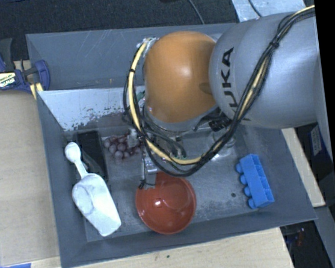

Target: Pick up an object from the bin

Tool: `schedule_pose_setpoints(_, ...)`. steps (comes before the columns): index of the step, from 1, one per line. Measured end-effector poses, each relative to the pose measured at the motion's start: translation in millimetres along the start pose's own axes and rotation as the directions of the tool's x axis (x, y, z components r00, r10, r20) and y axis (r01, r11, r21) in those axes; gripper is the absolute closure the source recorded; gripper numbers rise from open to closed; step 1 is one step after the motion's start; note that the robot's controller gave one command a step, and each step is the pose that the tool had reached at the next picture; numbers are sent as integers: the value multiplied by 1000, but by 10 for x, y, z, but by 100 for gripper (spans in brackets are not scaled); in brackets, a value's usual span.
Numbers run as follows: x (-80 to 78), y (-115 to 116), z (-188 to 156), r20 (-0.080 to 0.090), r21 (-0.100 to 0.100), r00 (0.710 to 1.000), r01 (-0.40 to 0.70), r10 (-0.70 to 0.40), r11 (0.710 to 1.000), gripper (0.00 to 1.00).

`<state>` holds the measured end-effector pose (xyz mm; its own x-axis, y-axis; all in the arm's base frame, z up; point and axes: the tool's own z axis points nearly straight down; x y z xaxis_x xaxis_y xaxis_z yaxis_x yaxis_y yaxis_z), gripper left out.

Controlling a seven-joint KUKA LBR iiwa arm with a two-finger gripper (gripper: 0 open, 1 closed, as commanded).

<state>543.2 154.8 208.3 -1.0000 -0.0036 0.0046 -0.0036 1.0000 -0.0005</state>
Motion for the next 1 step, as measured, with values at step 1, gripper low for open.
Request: schedule_pose_setpoints(1, -16, -12, -45, 8, -2, 1000, -4, 5, 1000, 0)
